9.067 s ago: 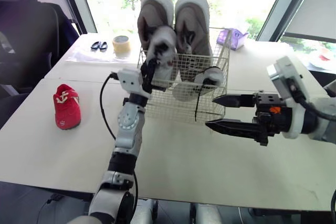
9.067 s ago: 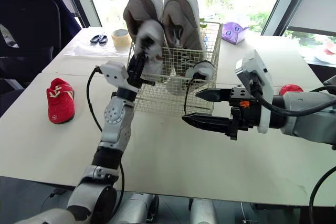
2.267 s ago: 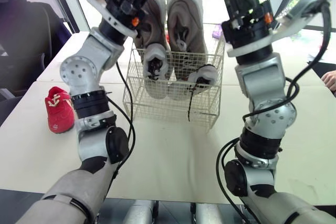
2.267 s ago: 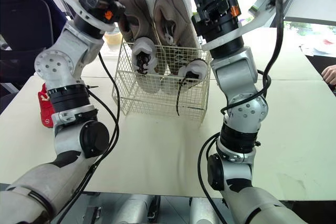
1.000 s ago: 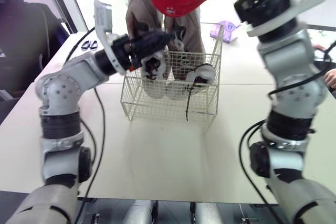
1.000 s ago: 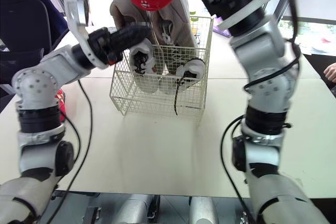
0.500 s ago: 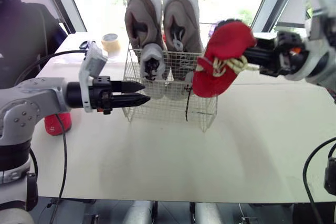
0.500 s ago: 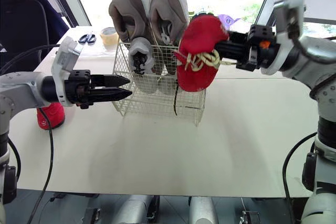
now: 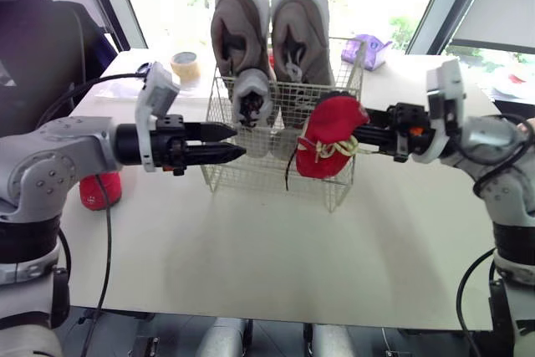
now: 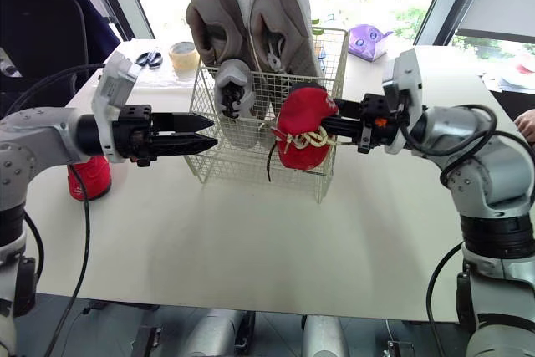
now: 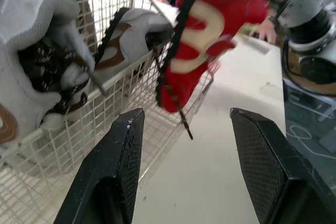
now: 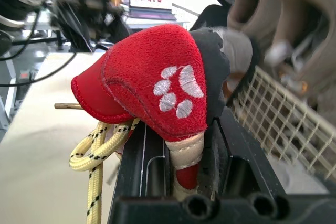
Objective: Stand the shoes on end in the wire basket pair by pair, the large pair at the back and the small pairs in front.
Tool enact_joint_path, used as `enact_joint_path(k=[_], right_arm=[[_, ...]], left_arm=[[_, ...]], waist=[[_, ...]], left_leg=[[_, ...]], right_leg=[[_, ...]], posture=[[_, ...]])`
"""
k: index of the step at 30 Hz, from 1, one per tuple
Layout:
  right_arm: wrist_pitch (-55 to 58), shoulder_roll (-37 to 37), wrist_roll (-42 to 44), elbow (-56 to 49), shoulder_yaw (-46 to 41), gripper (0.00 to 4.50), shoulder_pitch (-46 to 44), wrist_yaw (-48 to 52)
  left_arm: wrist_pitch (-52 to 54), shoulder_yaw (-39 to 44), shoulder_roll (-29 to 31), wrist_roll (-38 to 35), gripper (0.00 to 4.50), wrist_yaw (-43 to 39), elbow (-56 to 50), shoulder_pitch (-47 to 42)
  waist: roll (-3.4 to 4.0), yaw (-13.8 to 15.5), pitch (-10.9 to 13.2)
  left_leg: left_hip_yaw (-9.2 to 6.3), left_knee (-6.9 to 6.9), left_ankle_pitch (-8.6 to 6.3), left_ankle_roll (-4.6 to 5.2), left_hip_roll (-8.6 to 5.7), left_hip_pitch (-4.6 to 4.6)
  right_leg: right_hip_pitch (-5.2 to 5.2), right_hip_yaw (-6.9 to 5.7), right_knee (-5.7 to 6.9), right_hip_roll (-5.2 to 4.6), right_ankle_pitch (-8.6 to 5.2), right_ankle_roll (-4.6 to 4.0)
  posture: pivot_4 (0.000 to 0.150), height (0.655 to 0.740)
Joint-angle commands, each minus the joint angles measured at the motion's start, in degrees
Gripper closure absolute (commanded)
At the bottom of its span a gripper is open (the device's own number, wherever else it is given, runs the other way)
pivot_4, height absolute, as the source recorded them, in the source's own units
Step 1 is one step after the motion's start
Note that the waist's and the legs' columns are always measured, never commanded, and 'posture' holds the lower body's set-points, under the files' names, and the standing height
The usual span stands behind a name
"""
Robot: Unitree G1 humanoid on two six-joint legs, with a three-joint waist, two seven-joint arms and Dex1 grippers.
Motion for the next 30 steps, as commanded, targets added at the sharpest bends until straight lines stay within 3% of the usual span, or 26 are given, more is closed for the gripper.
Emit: enact_joint_path(k=[1, 2, 10, 18, 24, 27, 29, 30], right_arm=[[-1.93, -0.27, -1.24, -0.77, -0.63, 4.01, 0.46, 1.67], [-2.62, -0.49, -2.19, -0.15, -0.15, 4.01, 0.91, 2.66], [-3.32, -1.61, -5.75, 1.65, -0.22, 0.6, 0.29, 4.17], [2.25, -4.89, -2.3, -3.41, -4.47, 0.6, 1.24, 3.14], [12.87, -8.12, 7.4, -13.16, -9.84, 0.6, 1.68, -1.24], [16.56, -11.03, 9.76, -14.49, -11.81, 0.56, 1.03, -2.51], [16.47, -12.54, 8.7, -12.6, -13.68, 0.56, -0.07, -4.33], [16.44, -13.59, 8.21, -10.94, -14.64, 0.32, -0.66, -4.82]], left_arm=[[0.11, 0.52, 0.13, -0.91, 1.86, 0.38, -1.46, -1.63], [0.25, 0.61, 0.26, -1.0, 1.86, 0.32, -1.23, -1.89], [0.48, 1.0, 0.8, -0.64, 1.81, 0.36, -0.73, -1.44], [0.89, 1.45, 1.87, -0.32, 1.81, -0.03, -0.37, -0.84], [0.26, 1.41, 4.61, 1.01, 1.81, -1.74, 1.25, -0.51], [1.87, 2.94, 6.06, -0.19, 0.98, -2.36, 3.71, -1.32], [1.03, 5.5, 7.8, 0.77, 0.07, -1.16, 6.1, -2.61], [1.29, 7.54, 8.35, 0.84, 0.02, 1.01, 9.1, -4.71]], waist=[[0.0, -0.06, 0.0], [0.0, -0.14, 0.0], [0.0, -0.11, 0.0], [0.0, -0.07, 0.0], [0.0, -0.05, 0.0], [0.0, -0.03, 0.0], [-0.02, -0.02, 0.01], [-0.03, -0.02, 0.02]], left_leg=[[0.0, 0.0, 0.0, 0.0, 0.0, 0.0], [0.0, 0.0, 0.0, 0.0, 0.0, 0.0], [0.01, 0.0, 0.0, -0.01, 0.01, 0.02], [0.01, 0.01, 0.01, -0.01, 0.01, 0.01], [0.01, 0.0, 0.0, -0.01, 0.04, 0.0], [0.01, 0.0, 0.0, 0.0, 0.05, 0.0], [0.01, 0.01, 0.0, 0.0, 0.04, -0.01], [0.01, 0.01, 0.0, 0.0, 0.04, -0.01]], right_leg=[[-0.02, 0.0, 0.01, 0.0, 0.01, 0.01], [-0.03, 0.0, 0.01, 0.0, 0.01, 0.01], [-0.01, 0.0, 0.02, 0.02, 0.01, 0.01], [-0.01, 0.0, 0.02, 0.01, 0.01, -0.01], [-0.03, 0.01, 0.02, 0.0, -0.02, -0.07], [-0.02, 0.0, 0.01, 0.0, -0.07, -0.15], [-0.01, 0.0, 0.0, -0.01, -0.07, -0.15], [-0.01, 0.0, 0.0, -0.01, -0.07, -0.16]], posture=[[0.15, 0.6595], [0.15, 0.6595], [0.15, 0.6595], [0.15, 0.6595], [0.15, 0.6595], [0.15, 0.6595], [0.15, 0.6595], [0.15, 0.6595]])
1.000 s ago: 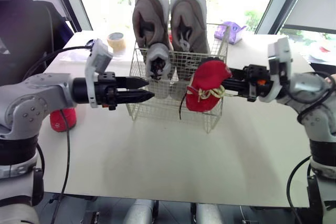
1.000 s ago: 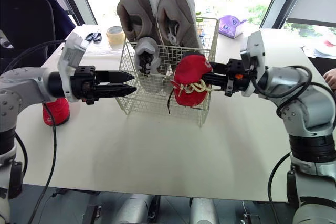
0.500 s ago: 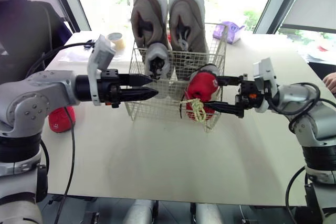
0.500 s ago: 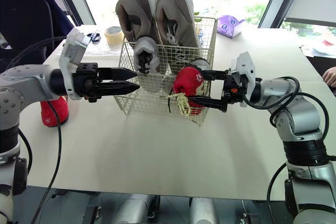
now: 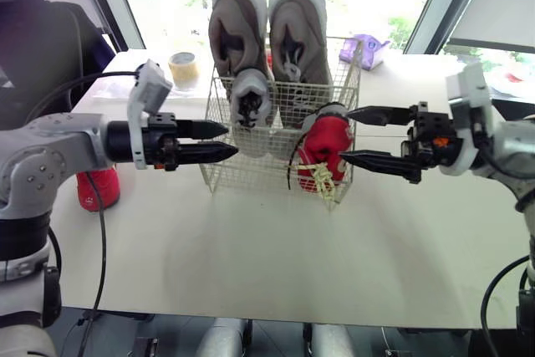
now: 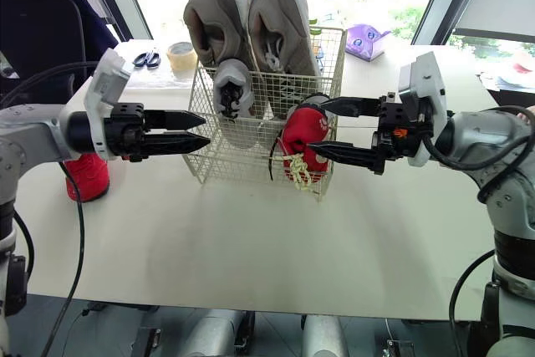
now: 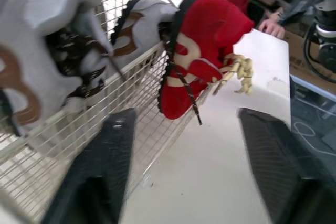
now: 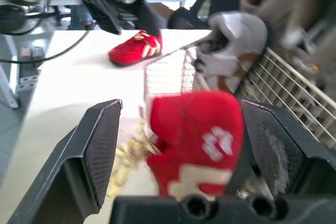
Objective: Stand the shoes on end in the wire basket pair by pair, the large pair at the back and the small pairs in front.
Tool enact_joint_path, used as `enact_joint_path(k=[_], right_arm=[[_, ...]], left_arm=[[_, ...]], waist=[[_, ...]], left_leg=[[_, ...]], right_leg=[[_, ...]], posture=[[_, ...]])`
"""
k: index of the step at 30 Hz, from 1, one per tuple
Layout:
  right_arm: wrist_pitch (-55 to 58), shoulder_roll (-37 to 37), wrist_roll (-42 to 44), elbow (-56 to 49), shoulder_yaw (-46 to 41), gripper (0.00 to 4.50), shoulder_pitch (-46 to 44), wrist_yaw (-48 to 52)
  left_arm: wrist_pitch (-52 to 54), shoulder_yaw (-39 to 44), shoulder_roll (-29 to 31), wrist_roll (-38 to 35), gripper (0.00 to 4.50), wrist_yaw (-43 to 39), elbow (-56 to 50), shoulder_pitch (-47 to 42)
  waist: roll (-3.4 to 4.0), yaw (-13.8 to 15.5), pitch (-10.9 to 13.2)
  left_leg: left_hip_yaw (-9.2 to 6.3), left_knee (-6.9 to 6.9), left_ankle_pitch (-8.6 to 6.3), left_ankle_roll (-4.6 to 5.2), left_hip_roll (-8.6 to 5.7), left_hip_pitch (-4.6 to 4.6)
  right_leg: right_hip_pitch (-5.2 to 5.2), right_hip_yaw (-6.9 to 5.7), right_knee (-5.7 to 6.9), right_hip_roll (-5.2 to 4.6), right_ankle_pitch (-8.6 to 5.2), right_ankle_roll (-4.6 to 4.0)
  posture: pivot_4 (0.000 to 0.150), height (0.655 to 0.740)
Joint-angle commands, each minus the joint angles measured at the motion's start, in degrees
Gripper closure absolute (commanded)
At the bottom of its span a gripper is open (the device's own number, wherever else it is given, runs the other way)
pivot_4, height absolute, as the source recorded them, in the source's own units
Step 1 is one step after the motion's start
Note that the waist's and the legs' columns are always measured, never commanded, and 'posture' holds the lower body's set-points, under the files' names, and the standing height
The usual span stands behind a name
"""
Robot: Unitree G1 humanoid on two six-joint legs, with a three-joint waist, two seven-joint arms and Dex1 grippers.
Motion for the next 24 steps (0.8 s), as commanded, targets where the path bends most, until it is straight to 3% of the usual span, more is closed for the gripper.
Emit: enact_joint_path(k=[1, 3, 7, 15, 21, 24], right_arm=[[-0.41, -3.25, -1.18, 4.63, -5.42, 0.05, -3.22, -2.59], [-0.11, -5.49, -1.25, 10.02, -7.25, 0.02, -6.96, -3.15], [7.93, -6.46, 10.4, 15.18, -8.47, 0.02, -19.02, -1.23], [17.1, -3.99, 23.0, 3.37, 1.07, 0.02, -24.35, 5.1], [12.39, -6.1, 14.01, -1.11, 7.53, 0.02, -17.75, 10.7], [11.81, -6.06, 13.79, -1.67, 7.34, 0.02, -17.14, 11.11]], left_arm=[[-0.25, 8.37, 3.57, 1.33, 0.0, 4.53, 8.06, -6.9], [0.12, 9.49, 7.51, 4.5, 0.0, 6.47, 14.57, -9.77], [-1.67, 6.16, 12.89, 16.06, 0.0, 13.67, 26.9, -10.57], [5.68, 0.38, 14.12, 32.03, 0.0, 27.8, 40.27, -9.36], [4.68, 1.91, 10.47, 35.8, 0.0, 30.57, 48.73, -10.63], [3.47, 1.96, 8.66, 36.86, 0.0, 30.22, 52.52, -11.51]], waist=[[-0.01, 0.01, 0.01], [-0.05, -0.16, 0.03], [0.24, -0.64, -0.05], [-0.09, -0.39, -0.01], [-0.35, 0.13, -0.15], [-0.36, 0.07, -0.16]], left_leg=[[0.0, 0.0, 0.0, 0.0, 0.0, 0.0], [0.0, 0.0, 0.0, 0.0, 0.0, -0.01], [0.26, -0.16, -0.05, 0.08, 0.01, 0.05], [0.08, -0.14, -0.05, 0.06, 0.12, -0.03], [0.06, -0.08, -0.05, 0.06, 0.07, -0.04], [0.07, -0.03, -0.05, 0.06, 0.0, -0.03]], right_leg=[[0.0, -0.01, 0.0, 0.0, 0.0, 0.0], [-0.03, -0.03, 0.0, 0.02, 0.01, -0.01], [-0.19, 0.08, 0.07, 0.0, 0.09, 0.15], [-0.17, -0.04, 0.05, 0.12, 0.14, 0.18], [-0.14, -0.1, 0.04, 0.1, 0.15, 0.22], [-0.12, -0.13, 0.05, 0.05, 0.19, 0.28]], posture=[[0.15, 0.6595], [0.15, 0.6595], [0.15, 0.6595], [0.15, 0.6595], [0.15, 0.6595], [0.15, 0.6595]])
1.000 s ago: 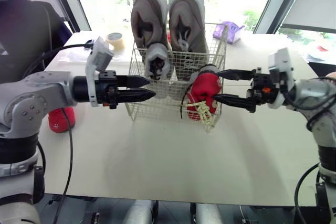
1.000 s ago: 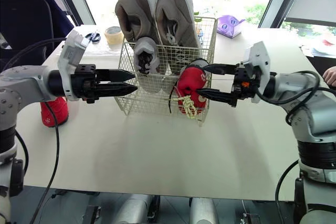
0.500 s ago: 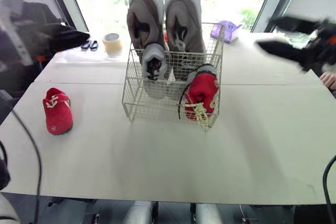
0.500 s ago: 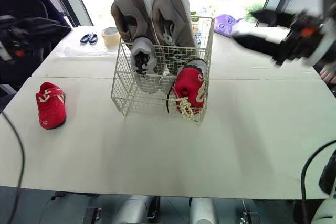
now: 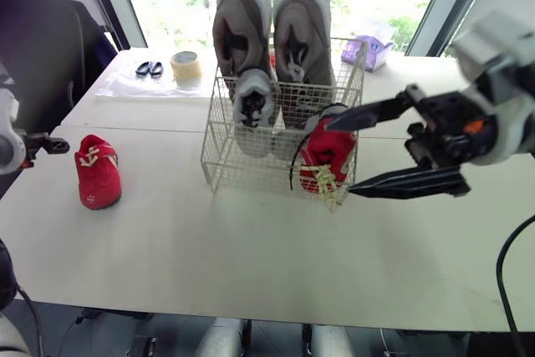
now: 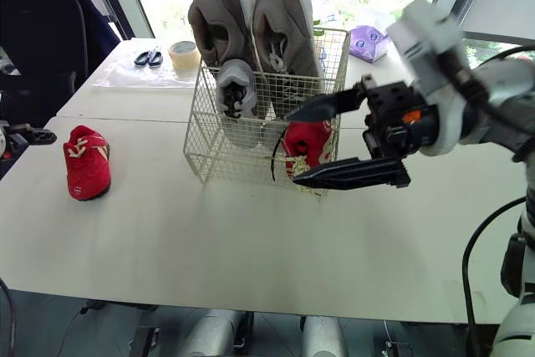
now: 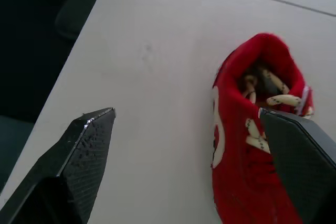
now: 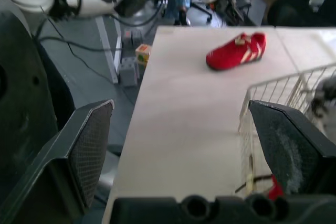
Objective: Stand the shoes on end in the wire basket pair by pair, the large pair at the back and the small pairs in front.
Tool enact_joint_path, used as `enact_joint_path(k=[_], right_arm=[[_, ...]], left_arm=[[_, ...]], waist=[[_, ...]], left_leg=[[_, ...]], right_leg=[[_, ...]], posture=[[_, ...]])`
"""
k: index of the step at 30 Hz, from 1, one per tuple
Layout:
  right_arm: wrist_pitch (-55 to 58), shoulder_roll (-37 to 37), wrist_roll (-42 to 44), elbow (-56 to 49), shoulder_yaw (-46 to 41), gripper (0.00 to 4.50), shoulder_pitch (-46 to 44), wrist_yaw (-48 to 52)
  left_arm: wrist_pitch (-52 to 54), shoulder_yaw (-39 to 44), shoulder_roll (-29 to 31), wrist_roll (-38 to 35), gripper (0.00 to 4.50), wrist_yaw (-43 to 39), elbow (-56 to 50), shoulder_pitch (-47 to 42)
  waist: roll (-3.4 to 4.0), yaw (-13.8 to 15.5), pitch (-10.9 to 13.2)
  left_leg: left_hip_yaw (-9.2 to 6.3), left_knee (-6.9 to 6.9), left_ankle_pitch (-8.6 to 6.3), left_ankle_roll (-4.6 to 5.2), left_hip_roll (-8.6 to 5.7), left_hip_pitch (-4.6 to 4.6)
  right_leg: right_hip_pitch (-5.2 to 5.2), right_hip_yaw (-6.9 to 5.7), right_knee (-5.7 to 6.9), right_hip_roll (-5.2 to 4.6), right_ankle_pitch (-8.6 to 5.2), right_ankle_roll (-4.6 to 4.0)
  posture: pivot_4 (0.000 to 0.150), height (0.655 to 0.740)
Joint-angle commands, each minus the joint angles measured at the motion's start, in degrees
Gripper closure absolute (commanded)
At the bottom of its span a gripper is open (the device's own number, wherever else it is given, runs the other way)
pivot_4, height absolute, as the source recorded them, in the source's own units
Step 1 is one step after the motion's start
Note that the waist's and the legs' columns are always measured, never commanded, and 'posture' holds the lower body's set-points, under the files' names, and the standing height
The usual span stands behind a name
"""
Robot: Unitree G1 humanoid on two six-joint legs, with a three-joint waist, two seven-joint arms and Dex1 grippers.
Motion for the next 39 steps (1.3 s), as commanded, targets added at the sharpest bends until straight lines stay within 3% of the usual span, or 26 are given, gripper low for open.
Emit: enact_joint_path(k=[1, 11, 20, 25, 30, 33, 37, 39], right_arm=[[-1.41, -0.94, -0.12, -1.42, -1.72, 0.02, -0.85, 0.62], [-1.11, -1.23, 0.7, -4.06, -4.59, 0.02, 3.81, -3.71], [-1.57, -1.41, 0.57, -4.76, -5.39, 0.0, 5.8, -6.07], [-2.37, -0.98, -0.38, -3.53, -4.7, 0.0, 6.01, -5.81], [-3.45, -0.29, -0.96, 0.85, -5.12, 0.0, 2.9, -6.09], [-3.99, 1.05, -1.1, 4.69, -4.79, 0.0, -0.8, -6.02], [-4.39, 2.77, -1.65, 9.12, -3.4, 0.0, -4.6, -3.45], [-4.9, 3.15, -4.08, 12.08, -1.61, 0.0, -6.67, -2.33]], left_arm=[[-2.88, 1.21, -1.17, 1.96, 0.0, -0.56, 3.57, -2.28], [-10.65, -1.51, -6.79, 7.71, 0.0, -4.25, 19.12, -7.12], [-14.42, -2.02, -8.4, 11.66, 4.4, -5.01, 25.45, -10.32], [-11.46, 0.85, -5.82, 10.58, 4.46, -6.52, 21.48, -12.28], [-8.68, 12.84, -5.35, 3.18, 4.46, -4.14, 1.76, -9.82], [-1.34, 26.63, -12.82, -7.57, 4.46, -2.82, -25.43, -2.8], [3.5, 43.47, -25.77, -31.95, 4.46, -1.03, -55.99, 0.82], [3.97, 43.04, -31.15, -34.92, 4.46, 5.6, -63.68, 2.36]], waist=[[-0.02, -0.11, -0.01], [-0.11, -0.2, -0.06], [-0.18, -0.47, -0.12], [-0.21, -0.36, -0.11], [-0.68, -0.34, 0.01], [-0.68, -0.28, 0.0], [-0.78, -0.22, 0.03], [-0.81, -0.39, 0.02]], left_leg=[[0.0, 0.0, 0.0, 0.0, 0.0, 0.0], [-0.02, -0.01, 0.0, -0.02, 0.02, -0.02], [0.0, 0.0, 0.0, -0.02, 0.02, -0.01], [0.0, 0.01, 0.0, -0.02, 0.03, -0.03], [-0.06, 0.02, 0.01, -0.05, 0.06, -0.1], [-0.01, 0.03, 0.01, -0.07, 0.04, -0.08], [-0.04, 0.11, 0.02, -0.08, 0.04, -0.12], [-0.08, 0.11, 0.02, -0.1, 0.06, -0.11]], right_leg=[[0.0, 0.01, 0.01, -0.03, 0.0, 0.0], [-0.03, 0.07, 0.01, -0.07, 0.0, 0.0], [-0.03, 0.09, 0.04, -0.07, 0.01, 0.0], [-0.04, 0.09, 0.05, -0.05, 0.0, 0.0], [-0.09, 0.06, 0.05, -0.03, 0.01, -0.01], [-0.03, 0.1, -0.07, -0.09, 0.01, -0.01], [0.04, 0.04, -0.09, -0.09, 0.01, -0.01], [0.05, -0.01, -0.1, -0.05, 0.01, 0.0]], posture=[[0.15, 0.6595], [0.15, 0.6595], [0.15, 0.6595], [0.15, 0.6595], [0.15, 0.6595], [0.15, 0.6595], [0.15, 0.6595], [0.15, 0.6595]])
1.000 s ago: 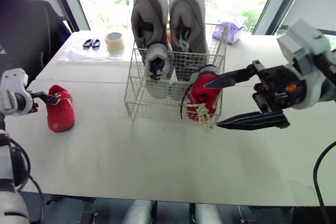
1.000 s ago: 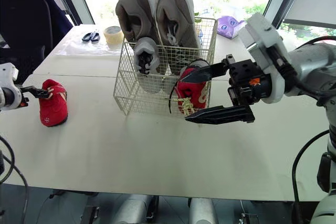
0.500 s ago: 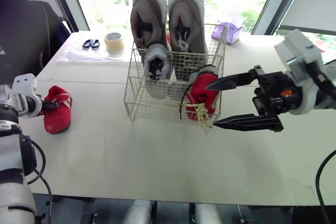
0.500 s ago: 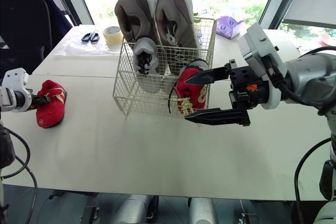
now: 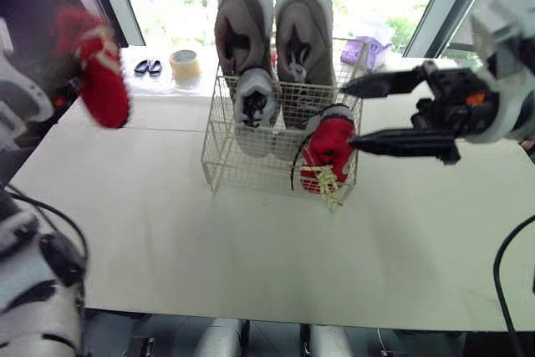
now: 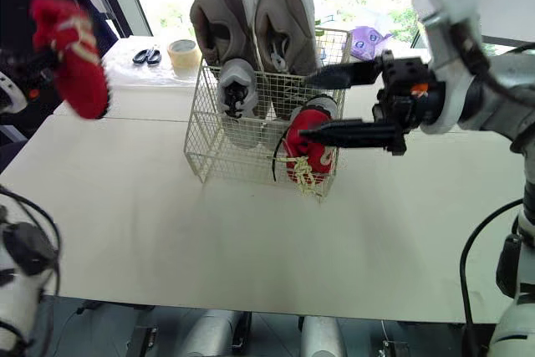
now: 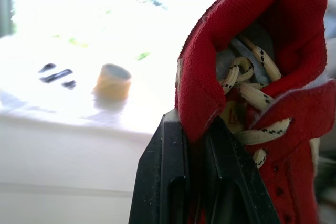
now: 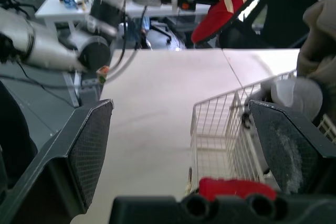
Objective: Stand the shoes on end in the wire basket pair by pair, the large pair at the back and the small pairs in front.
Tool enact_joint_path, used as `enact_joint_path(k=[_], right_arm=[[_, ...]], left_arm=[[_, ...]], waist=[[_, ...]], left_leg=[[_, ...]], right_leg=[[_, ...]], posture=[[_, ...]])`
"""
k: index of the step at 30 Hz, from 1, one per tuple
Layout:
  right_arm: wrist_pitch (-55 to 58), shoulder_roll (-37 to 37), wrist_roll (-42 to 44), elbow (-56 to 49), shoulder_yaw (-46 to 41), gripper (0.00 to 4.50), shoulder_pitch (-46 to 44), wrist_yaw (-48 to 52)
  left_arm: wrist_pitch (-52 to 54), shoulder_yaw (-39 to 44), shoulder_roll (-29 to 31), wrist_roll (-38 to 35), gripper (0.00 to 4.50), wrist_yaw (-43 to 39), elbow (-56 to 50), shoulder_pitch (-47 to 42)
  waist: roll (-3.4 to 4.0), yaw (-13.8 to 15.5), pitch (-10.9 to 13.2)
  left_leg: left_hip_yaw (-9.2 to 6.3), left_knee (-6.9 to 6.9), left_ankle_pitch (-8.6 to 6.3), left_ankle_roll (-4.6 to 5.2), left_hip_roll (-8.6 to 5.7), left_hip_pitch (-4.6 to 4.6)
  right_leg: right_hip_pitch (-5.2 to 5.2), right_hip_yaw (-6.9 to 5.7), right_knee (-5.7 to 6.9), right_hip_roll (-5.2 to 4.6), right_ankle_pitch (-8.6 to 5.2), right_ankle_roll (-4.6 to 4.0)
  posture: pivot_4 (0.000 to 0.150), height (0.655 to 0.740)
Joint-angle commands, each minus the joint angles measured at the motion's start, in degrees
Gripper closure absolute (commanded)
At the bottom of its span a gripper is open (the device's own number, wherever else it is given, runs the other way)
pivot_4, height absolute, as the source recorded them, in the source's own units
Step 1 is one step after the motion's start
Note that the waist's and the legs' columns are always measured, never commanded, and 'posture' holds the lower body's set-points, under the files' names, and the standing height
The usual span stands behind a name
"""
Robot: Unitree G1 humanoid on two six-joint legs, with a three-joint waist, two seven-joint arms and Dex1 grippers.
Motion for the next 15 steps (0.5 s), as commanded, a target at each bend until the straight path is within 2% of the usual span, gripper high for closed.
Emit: enact_joint_path(k=[1, 5, 9, 12, 15], right_arm=[[-1.38, 0.39, -3.73, 5.55, 2.27, 0.0, -4.86, 2.69], [-3.35, 3.9, -7.49, 14.11, 5.94, 0.0, -11.75, 8.23], [-3.65, 4.89, -11.31, 12.07, 8.96, 0.0, -8.76, 9.32], [0.06, 3.84, -9.28, 8.75, 6.15, 0.0, -6.07, 6.62], [5.0, 3.49, -5.27, 6.15, 2.26, 0.0, -3.89, 3.13]], left_arm=[[-0.66, 0.59, -4.85, -6.44, 4.46, 9.49, -14.65, 1.15], [-10.36, -11.57, -9.41, -0.73, 4.46, 11.4, -23.86, 8.58], [-20.97, -22.49, -18.15, 5.9, 4.46, 15.26, -28.06, 15.87], [-29.24, -33.64, -20.21, 13.69, 4.46, 14.14, -26.39, 17.62], [-38.36, -39.95, -20.89, 21.02, 4.46, 12.56, -21.3, 17.92]], waist=[[0.08, -0.24, -0.04], [0.28, -0.06, -0.16], [0.2, 0.14, -0.17], [0.19, 0.97, -0.16], [0.2, 1.54, -0.16]], left_leg=[[0.02, -0.01, 0.01, -0.01, 0.0, 0.07], [0.17, -0.07, 0.05, -0.08, 0.0, 0.33], [0.15, 0.01, 0.06, -0.09, 0.05, 0.25], [0.15, 0.11, 0.04, -0.06, -0.02, 0.07], [0.18, 0.13, 0.04, -0.05, -0.04, 0.02]], right_leg=[[0.03, 0.01, 0.02, 0.0, 0.0, 0.0], [0.16, 0.15, 0.21, 0.03, 0.04, -0.06], [0.16, 0.14, 0.15, 0.11, 0.06, -0.11], [0.05, 0.14, 0.13, 0.05, 0.07, -0.1], [-0.01, 0.16, 0.12, 0.04, 0.09, -0.09]], posture=[[0.15, 0.6595], [0.15, 0.6595], [0.15, 0.6595], [0.15, 0.6595], [0.15, 0.6595]])
